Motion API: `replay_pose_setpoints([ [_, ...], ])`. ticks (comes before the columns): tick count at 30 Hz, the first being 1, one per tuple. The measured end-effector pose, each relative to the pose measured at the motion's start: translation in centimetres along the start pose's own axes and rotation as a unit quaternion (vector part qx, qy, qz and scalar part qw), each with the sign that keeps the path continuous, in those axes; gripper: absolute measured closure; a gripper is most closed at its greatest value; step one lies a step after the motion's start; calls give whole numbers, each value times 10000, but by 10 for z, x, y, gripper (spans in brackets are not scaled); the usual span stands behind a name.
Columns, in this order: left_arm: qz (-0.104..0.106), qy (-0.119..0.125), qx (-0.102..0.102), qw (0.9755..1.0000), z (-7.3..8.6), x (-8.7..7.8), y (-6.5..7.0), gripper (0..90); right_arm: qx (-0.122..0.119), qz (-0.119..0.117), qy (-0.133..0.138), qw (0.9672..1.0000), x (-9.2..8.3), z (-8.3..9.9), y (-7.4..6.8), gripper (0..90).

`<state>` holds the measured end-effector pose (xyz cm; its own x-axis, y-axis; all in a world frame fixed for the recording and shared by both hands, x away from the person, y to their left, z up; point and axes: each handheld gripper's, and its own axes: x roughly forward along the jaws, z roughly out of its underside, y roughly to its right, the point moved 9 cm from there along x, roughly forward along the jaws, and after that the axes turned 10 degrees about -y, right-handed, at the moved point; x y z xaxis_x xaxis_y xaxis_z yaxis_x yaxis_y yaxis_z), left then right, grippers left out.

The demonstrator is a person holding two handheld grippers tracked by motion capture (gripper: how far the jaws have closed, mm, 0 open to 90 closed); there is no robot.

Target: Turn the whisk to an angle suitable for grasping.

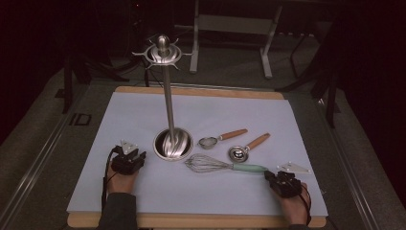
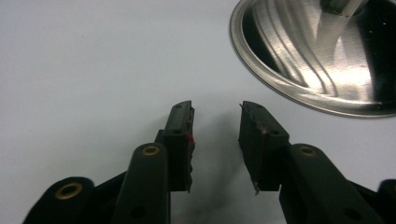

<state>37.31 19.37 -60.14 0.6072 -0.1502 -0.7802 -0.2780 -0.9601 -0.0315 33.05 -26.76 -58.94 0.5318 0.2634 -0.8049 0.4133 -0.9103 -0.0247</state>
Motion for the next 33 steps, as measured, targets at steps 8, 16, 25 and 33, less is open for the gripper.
replay_pose_setpoints([
  [8, 445, 179, 184, 9987, -5, -7, 17, 838, 74, 44, 25, 10000, 16, -18, 12, 842],
  [16, 903, 320, 761, 9925, -16, -16, 59, 894, 68, 54, -42, 10000, 33, -41, 17, 856],
  [25, 1403, 318, 1506, 9781, -22, -13, 112, 895, 33, 5, 23, 10000, 40, -47, 15, 875],
  [33, 1404, 213, 1785, 9736, -21, -5, 127, 886, 287, -147, 308, 9990, 23, -35, 19, 817],
])
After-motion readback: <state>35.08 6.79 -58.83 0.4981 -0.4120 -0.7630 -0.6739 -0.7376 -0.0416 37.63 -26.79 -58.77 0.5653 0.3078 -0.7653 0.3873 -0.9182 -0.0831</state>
